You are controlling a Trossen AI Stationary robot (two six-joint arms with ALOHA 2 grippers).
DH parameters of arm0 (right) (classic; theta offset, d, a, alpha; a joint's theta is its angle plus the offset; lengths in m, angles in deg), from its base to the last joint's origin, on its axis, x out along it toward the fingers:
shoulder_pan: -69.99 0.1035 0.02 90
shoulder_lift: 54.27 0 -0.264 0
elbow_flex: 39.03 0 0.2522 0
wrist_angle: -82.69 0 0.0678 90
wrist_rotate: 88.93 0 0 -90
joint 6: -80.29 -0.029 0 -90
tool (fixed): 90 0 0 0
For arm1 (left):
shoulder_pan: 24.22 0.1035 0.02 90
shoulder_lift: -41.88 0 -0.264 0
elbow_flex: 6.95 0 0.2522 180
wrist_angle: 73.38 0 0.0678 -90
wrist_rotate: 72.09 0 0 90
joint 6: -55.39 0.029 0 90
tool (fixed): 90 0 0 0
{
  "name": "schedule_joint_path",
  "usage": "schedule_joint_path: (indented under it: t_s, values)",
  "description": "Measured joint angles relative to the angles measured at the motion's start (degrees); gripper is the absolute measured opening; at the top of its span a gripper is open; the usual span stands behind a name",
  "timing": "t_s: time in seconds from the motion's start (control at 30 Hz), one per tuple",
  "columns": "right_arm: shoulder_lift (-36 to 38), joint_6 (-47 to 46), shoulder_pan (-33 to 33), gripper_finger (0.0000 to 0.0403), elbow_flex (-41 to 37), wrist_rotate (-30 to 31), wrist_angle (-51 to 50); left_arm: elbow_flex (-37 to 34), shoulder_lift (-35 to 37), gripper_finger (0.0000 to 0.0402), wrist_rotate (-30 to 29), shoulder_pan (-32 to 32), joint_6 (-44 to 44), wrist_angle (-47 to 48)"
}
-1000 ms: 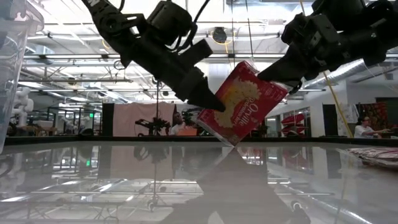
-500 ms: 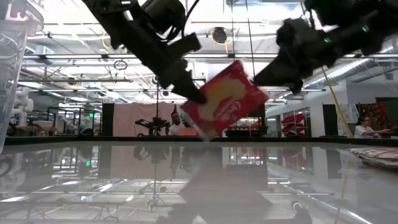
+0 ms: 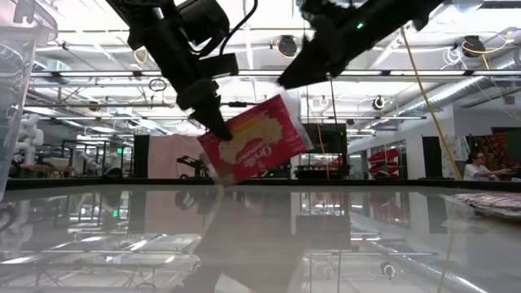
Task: Sort popcorn bags into baskets
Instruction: Put the popcorn bag into the transparent bin
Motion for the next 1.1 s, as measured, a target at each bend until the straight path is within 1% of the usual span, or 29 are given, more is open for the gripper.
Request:
schedule_joint_path:
  t_s: [0.13,0.2,0.27,0.33,0.4,0.47,0.57,0.7,0.77,0.8,0.97,1.1]
  values:
    - [-5.38,4.06,-0.08,0.0265,1.23,0.09,1.37,-0.11,-0.06,0.0016,0.24,-0.02,-0.78,1.23]
    - [-7.02,5.54,-0.41,0.0271,1.30,-0.08,1.83,-0.11,-0.06,0.0020,0.28,-0.24,-1.05,1.24]
    - [-8.62,7.06,-0.81,0.0268,1.33,0.13,3.33,-0.11,-0.06,0.0029,0.33,-0.24,-0.79,1.27]
    - [-9.98,8.96,-1.16,0.0251,1.29,-0.08,3.61,-0.13,-0.06,0.0032,0.89,-0.24,0.02,1.25]
    - [-11.17,11.86,-1.18,0.0224,1.32,-1.24,5.31,-0.13,-0.06,0.0029,1.46,-0.24,0.11,1.18]
    - [-11.90,13.69,-1.14,0.0189,1.30,-1.55,5.21,-0.13,-0.06,0.0023,1.59,-0.24,0.17,1.09]
    - [-12.52,13.75,-1.41,0.0128,1.30,-1.61,5.72,-0.13,-0.08,0.0021,1.94,-0.28,0.55,1.17]
    - [-12.47,13.17,-1.79,0.0045,1.30,-1.63,6.35,-0.13,-0.08,0.0038,2.79,-0.24,0.09,1.13]
    - [-12.41,13.28,-1.95,0.0014,1.30,-1.66,6.14,-0.13,-0.13,0.0052,2.86,-0.24,-1.23,1.43]
    - [-12.38,13.29,-2.13,0.0010,1.30,-1.77,6.12,-0.13,-0.11,0.0059,2.83,-0.23,-1.71,1.64]
    - [-12.34,10.72,-2.65,0.0024,1.29,-1.81,5.22,-0.13,1.46,0.0109,1.00,-0.45,-4.49,6.38]
    - [-12.34,9.14,-2.67,0.0012,1.27,-2.44,2.54,-0.20,3.64,0.0159,1.01,-0.70,-8.17,11.70]
